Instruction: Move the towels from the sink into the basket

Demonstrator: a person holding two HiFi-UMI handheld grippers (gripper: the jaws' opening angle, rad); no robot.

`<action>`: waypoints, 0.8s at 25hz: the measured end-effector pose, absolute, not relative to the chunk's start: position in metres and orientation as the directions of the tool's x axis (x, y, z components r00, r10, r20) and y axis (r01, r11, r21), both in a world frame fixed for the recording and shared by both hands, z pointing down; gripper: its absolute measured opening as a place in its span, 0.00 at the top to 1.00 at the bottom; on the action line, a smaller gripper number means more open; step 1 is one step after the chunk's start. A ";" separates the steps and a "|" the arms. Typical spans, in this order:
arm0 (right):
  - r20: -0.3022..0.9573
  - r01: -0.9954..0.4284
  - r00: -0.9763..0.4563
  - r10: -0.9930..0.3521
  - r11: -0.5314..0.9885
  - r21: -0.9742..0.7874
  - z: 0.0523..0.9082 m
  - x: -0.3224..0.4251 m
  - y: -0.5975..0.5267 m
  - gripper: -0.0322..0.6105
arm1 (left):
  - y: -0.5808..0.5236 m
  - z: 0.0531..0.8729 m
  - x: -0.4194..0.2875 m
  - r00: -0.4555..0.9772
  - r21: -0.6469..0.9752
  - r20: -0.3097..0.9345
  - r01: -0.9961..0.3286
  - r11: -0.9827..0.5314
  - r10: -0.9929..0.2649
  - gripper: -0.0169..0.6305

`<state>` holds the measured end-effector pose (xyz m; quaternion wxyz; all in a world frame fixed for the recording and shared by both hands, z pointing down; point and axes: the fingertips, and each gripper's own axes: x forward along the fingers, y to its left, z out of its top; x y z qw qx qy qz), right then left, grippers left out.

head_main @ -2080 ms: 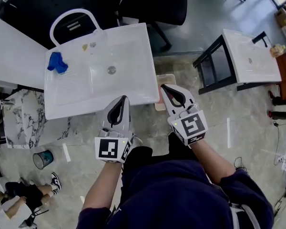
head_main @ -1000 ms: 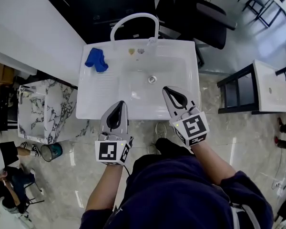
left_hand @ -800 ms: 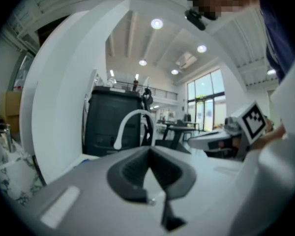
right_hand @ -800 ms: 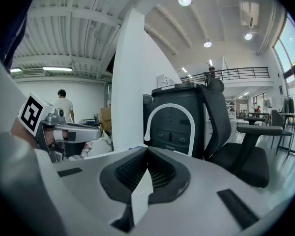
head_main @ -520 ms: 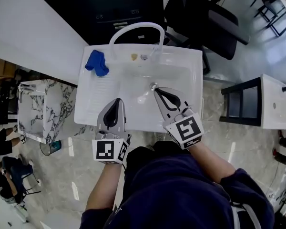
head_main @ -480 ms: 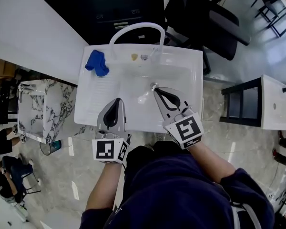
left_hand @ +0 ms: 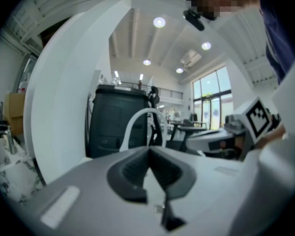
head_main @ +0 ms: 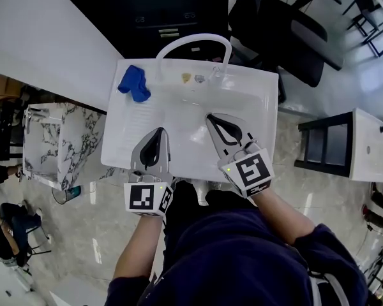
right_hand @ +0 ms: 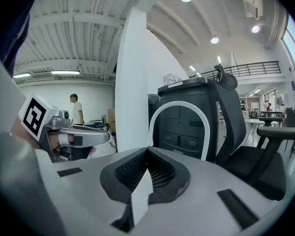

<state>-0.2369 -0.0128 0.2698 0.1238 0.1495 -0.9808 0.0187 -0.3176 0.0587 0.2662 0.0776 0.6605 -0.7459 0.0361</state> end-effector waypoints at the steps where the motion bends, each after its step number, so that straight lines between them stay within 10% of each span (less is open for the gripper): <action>1: 0.249 -0.299 -0.924 -0.290 0.954 0.001 0.270 -0.241 -0.013 0.94 | 0.059 0.267 -0.321 -0.112 0.051 0.164 -0.991 0.122 -0.980 0.97; 20: 0.298 -0.348 -0.895 -0.331 0.938 -0.004 0.289 -0.364 0.005 0.94 | 0.068 0.290 -0.441 -0.040 0.092 0.192 -0.994 0.059 -0.981 0.97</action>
